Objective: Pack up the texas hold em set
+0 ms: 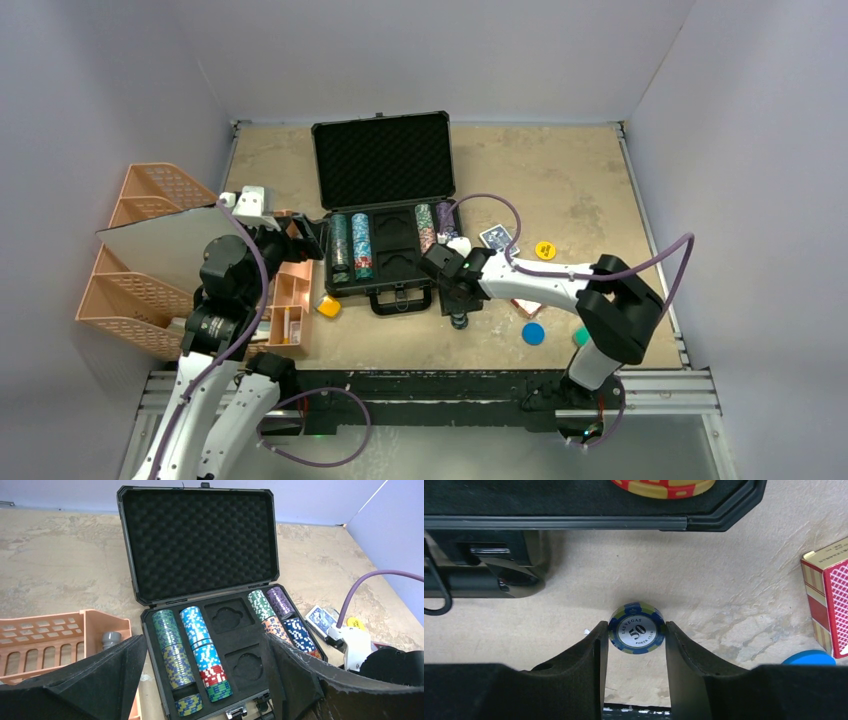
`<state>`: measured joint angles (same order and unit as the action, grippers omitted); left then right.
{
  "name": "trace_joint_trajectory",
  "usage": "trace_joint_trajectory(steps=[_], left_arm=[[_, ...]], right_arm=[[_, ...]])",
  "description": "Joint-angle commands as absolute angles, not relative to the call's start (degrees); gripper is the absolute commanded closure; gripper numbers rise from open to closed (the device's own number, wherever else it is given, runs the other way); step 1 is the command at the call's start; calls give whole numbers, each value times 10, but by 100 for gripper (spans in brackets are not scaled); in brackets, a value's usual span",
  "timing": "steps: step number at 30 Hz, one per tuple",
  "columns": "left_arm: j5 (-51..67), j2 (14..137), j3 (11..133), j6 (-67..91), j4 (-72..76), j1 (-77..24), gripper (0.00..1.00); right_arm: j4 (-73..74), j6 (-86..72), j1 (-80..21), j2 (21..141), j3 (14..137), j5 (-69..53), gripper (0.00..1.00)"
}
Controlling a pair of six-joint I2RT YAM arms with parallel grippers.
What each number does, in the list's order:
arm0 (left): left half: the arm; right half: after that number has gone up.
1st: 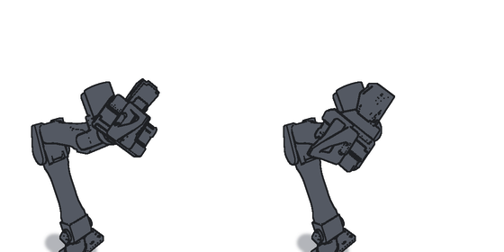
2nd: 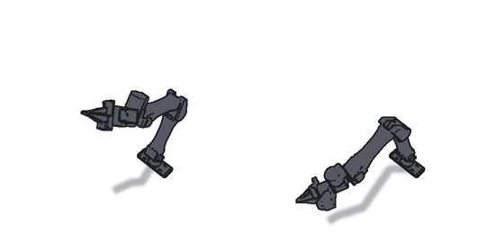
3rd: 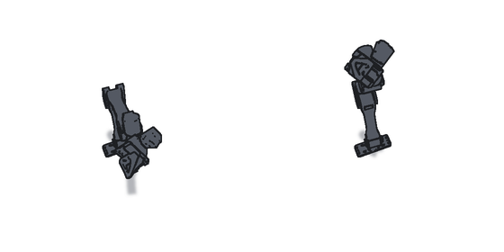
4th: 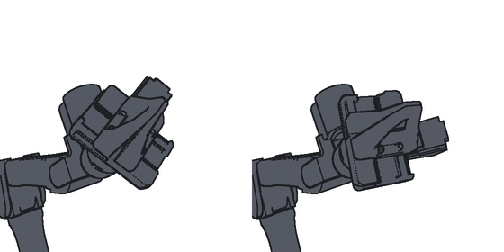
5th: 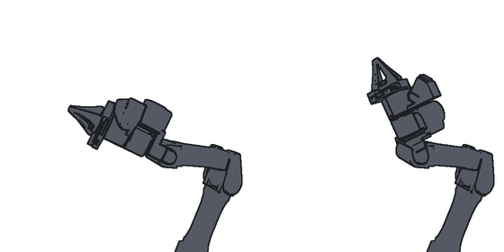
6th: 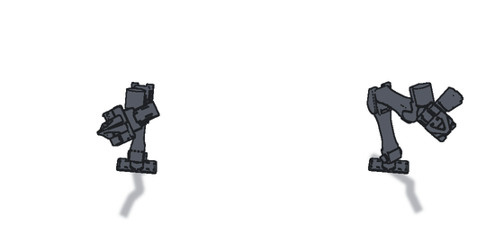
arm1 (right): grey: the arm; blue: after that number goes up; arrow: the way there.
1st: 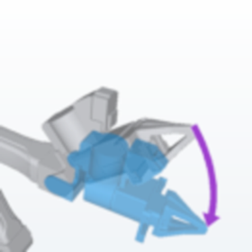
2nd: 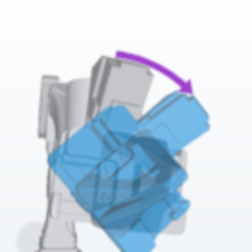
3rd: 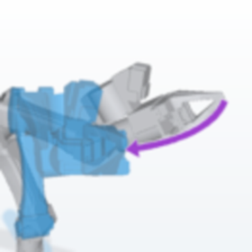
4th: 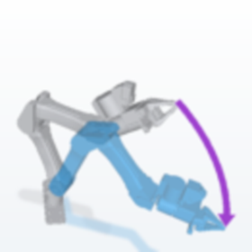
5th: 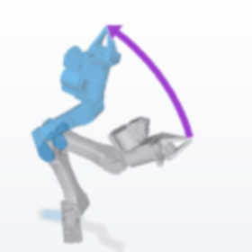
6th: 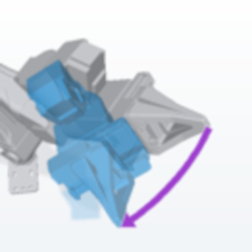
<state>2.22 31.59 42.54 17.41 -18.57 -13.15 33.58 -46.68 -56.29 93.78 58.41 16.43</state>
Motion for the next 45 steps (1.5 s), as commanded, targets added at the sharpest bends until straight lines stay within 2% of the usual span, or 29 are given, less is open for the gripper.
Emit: trace_joint_trajectory(steps=[1, 7, 11, 16, 28, 35, 45], left_arm=[[17, 314, 441, 178, -177, -127, 13], [18, 314, 441, 178, -176, -127, 13], [18, 316, 440, 178, -177, -127, 13], [18, 315, 440, 178, -177, -127, 13], [6, 312, 441, 178, -181, -127, 13], [4, 310, 442, 178, -183, -126, 13], [4, 308, 441, 179, -183, -125, 13]], right_arm=[[375, -451, -563, 941, 603, 164, 58], [369, -441, -563, 930, 600, 153, 49], [358, -438, -563, 922, 597, 154, 39], [355, -462, -563, 933, 602, 175, 36], [322, -483, -563, 973, 588, 185, 40], [320, -481, -563, 967, 562, 174, 52], [335, -479, -563, 926, 535, 166, 59]])
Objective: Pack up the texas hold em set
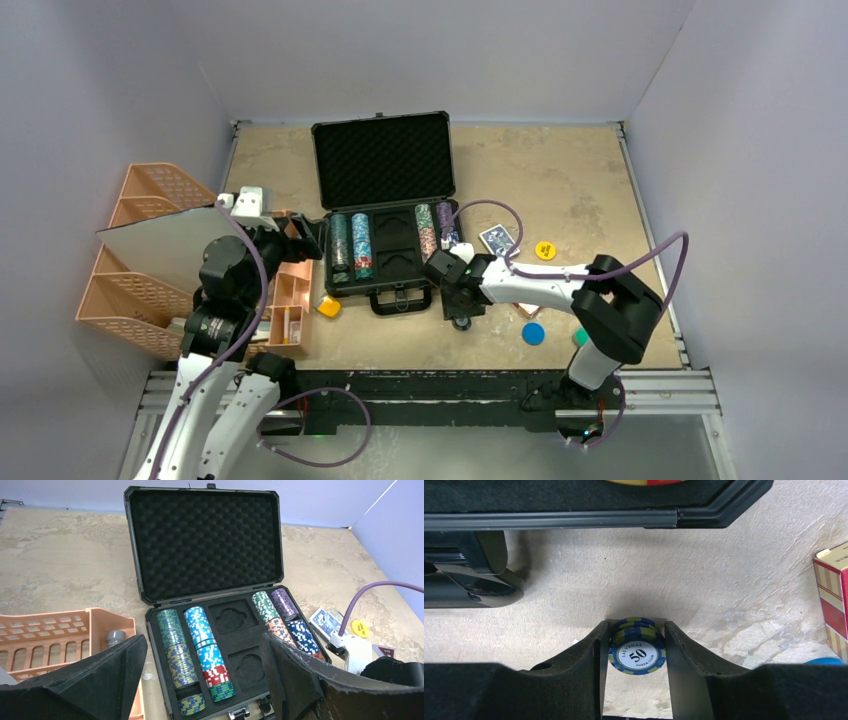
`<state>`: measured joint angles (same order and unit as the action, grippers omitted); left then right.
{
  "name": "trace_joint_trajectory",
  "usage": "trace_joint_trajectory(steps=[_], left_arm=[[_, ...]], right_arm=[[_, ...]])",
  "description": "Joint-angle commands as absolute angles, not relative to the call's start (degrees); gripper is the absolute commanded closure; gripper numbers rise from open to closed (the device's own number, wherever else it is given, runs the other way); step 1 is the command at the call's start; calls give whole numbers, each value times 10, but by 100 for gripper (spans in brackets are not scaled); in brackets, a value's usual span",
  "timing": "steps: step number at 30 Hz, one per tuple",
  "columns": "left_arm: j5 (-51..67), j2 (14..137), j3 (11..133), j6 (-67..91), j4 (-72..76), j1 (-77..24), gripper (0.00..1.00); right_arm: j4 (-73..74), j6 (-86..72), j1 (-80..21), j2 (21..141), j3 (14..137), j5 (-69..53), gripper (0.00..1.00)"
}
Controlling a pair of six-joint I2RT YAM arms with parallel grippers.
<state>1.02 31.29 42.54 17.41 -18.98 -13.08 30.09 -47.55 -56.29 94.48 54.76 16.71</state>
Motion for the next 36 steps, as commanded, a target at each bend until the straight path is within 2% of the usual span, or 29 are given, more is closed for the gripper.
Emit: trace_joint_trajectory(steps=[1, 13, 22, 31, 36], left_arm=[[4, 308, 441, 179, -182, -125, 13], [3, 308, 441, 179, -184, -125, 13], [2, 308, 441, 179, -184, -124, 13], [2, 310, 441, 180, -184, -123, 13], [2, 312, 441, 180, -184, -122, 13]], right_arm=[[336, -477, -563, 924, 536, 169, 58], [307, -468, -563, 931, 549, 168, 37], [302, -444, -563, 926, 520, 115, 37], [312, -411, -563, 956, 522, 110, 43], [317, -383, -564, 968, 523, 114, 40]])
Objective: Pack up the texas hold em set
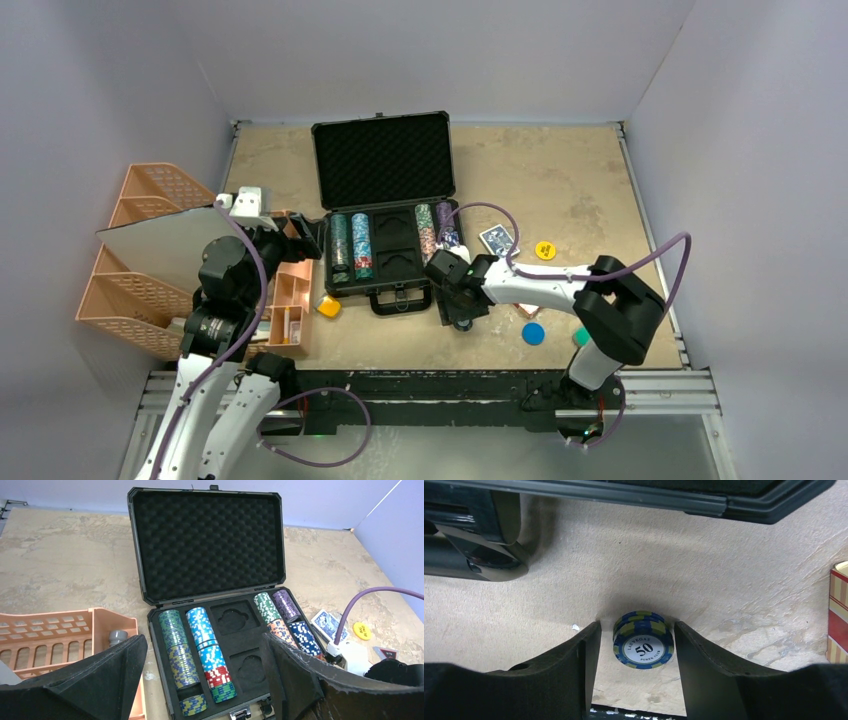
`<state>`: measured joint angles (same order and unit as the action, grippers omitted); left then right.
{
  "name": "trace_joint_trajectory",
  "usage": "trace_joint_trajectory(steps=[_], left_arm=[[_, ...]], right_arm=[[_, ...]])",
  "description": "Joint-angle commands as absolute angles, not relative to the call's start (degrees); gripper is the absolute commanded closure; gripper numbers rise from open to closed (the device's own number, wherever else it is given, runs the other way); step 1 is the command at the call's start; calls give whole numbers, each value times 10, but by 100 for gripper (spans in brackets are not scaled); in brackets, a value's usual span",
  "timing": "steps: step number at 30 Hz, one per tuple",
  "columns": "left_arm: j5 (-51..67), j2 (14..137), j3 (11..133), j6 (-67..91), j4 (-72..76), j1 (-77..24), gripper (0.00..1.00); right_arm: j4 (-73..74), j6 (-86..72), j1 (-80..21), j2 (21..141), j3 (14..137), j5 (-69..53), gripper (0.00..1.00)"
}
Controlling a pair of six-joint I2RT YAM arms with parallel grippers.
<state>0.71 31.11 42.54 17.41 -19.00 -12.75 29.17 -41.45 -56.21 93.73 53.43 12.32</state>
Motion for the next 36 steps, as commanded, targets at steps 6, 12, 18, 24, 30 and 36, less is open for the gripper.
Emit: trace_joint_trajectory(steps=[6, 12, 18, 24, 30, 36], left_arm=[[2, 314, 441, 180, -184, -121, 13], [3, 315, 441, 181, -184, -120, 13], [4, 315, 441, 181, -183, -120, 13], [17, 321, 443, 188, -183, -120, 14], [100, 337, 436, 208, -159, -120, 18], [194, 348, 400, 259, -131, -120, 25]], right_arm=[[318, -362, -565, 982, 515, 98, 46], [324, -353, -565, 984, 494, 92, 51], [316, -366, -565, 983, 501, 113, 69], [303, -392, -565, 932, 508, 107, 78], [295, -416, -557, 874, 522, 123, 81], [265, -426, -520, 801, 513, 108, 80]])
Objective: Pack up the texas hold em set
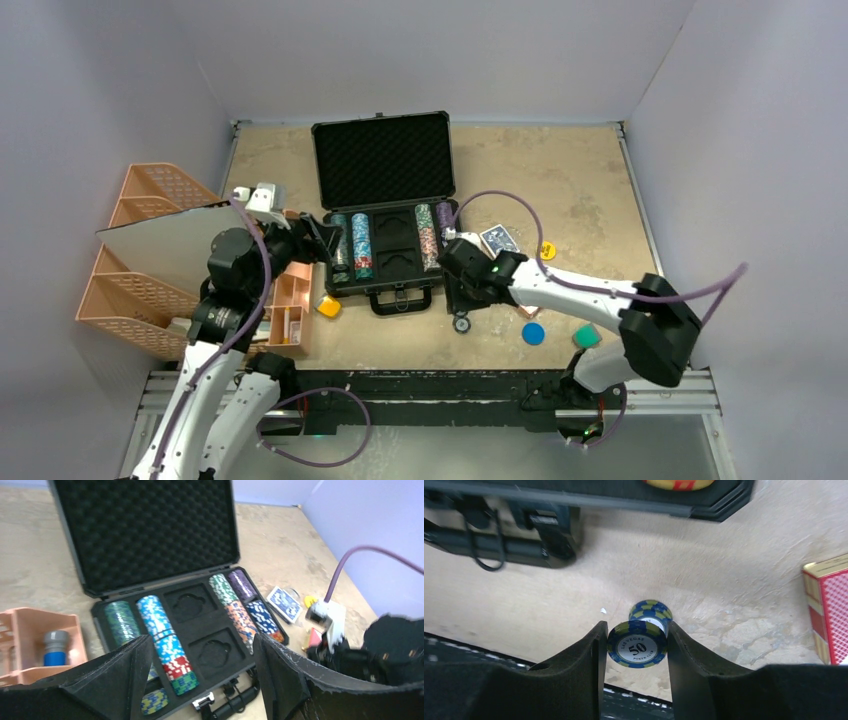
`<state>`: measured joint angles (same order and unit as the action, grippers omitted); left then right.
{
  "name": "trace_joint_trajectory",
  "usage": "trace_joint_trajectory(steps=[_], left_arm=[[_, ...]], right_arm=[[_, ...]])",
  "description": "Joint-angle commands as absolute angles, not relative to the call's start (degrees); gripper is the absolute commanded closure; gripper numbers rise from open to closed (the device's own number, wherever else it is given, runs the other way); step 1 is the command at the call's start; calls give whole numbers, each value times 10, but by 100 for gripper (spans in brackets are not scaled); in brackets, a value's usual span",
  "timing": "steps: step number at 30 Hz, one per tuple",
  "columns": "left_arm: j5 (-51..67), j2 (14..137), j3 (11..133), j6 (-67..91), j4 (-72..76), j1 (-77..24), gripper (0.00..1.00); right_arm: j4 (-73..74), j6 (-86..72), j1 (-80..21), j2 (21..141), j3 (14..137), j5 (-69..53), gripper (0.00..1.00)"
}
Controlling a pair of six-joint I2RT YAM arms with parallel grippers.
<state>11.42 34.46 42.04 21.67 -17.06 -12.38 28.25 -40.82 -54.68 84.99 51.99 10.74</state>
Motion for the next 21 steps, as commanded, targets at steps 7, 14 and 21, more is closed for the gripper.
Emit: trace_joint_trajectory(steps=[7, 14, 21], left_arm=[[268, 365, 345, 305, -66, -129, 22], [254, 435, 282, 346, 80, -232, 20], [116, 585, 321, 314, 179, -409, 20]], right_arm=[[207, -462, -481, 744, 517, 94, 79], [133, -524, -461, 720, 540, 66, 76], [92, -584, -452, 727, 557, 42, 75]])
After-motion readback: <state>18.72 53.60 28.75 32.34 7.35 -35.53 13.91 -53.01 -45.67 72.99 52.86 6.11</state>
